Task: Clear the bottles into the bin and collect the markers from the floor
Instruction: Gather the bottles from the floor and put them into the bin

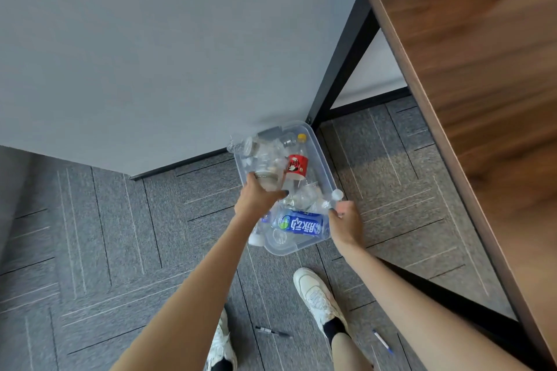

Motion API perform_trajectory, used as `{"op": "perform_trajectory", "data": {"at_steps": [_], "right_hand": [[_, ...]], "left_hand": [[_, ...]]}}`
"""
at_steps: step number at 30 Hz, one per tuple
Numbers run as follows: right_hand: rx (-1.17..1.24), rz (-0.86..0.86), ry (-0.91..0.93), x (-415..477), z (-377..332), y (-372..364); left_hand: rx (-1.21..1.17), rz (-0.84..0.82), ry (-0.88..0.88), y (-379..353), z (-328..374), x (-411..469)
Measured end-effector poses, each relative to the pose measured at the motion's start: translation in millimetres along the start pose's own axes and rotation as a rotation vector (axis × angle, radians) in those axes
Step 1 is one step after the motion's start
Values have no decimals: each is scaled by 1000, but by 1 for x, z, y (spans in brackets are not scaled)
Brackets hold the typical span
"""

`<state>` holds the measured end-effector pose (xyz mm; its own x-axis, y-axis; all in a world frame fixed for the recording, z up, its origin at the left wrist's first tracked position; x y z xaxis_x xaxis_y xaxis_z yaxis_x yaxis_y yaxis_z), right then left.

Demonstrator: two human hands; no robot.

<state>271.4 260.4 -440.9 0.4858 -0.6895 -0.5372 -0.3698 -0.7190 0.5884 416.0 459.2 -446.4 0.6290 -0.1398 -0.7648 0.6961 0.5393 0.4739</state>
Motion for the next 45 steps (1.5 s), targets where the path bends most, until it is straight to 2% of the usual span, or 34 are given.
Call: {"op": "perform_trajectory", "data": {"at_steps": [4, 7, 13, 17, 31, 37, 45], "right_hand": [[-30, -25, -11, 2, 4, 3], [-62, -86, 10, -2, -1, 1], [-85, -162, 35, -30, -20, -6], [-52, -134, 28, -60, -36, -6], [180, 19, -20, -202, -74, -11], [346, 34, -106, -249, -42, -14], [424, 129, -169, -315, 43, 1]], "left_hand": [[25, 70, -85, 17, 64, 18], [59, 52, -79, 25, 84, 26], [240, 67, -58, 23, 48, 1], [242, 103, -57, 33, 16, -31], [319, 24, -324, 97, -22, -156], [378, -25, -402, 90, -33, -203], [545, -184, -502, 20, -83, -255]]}}
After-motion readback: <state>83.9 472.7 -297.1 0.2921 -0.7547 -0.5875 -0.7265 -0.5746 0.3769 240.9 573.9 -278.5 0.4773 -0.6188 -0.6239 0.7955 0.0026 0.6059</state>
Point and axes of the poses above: each hand's wrist, its own x-axis towards the middle knuckle, its own y-axis out of the back of the hand, z = x × y, the point moved 9 cm from there along x, towards the middle knuckle, and after that the axes turned 8 degrees about x, right-handed, at the moved point
